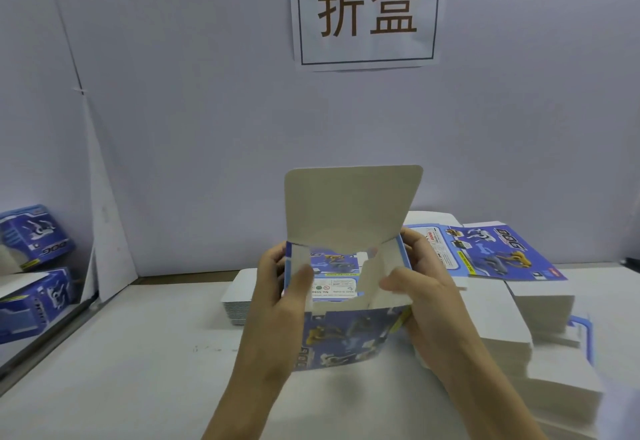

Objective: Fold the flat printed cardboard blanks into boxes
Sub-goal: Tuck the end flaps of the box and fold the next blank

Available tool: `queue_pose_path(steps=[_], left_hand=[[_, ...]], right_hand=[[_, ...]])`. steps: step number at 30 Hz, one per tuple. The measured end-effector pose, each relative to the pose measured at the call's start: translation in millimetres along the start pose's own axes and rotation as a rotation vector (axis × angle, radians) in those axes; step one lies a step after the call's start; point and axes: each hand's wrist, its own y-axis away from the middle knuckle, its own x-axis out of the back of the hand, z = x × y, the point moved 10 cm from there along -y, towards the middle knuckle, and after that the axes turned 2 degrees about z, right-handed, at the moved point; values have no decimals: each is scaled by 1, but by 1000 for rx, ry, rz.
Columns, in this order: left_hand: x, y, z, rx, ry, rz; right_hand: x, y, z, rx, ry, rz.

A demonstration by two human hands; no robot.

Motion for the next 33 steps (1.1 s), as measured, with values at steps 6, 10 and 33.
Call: queue_pose_path(steps=[6, 10, 33], left_hand=[[26, 1, 26, -205, 135, 234], [18, 4, 41, -320, 30, 107], [-44, 53, 80, -921, -868, -180]], right_hand=[[6, 2, -10, -18, 324, 7], [22, 12, -47, 223, 514, 244], [7, 46, -116, 771, 677, 197]])
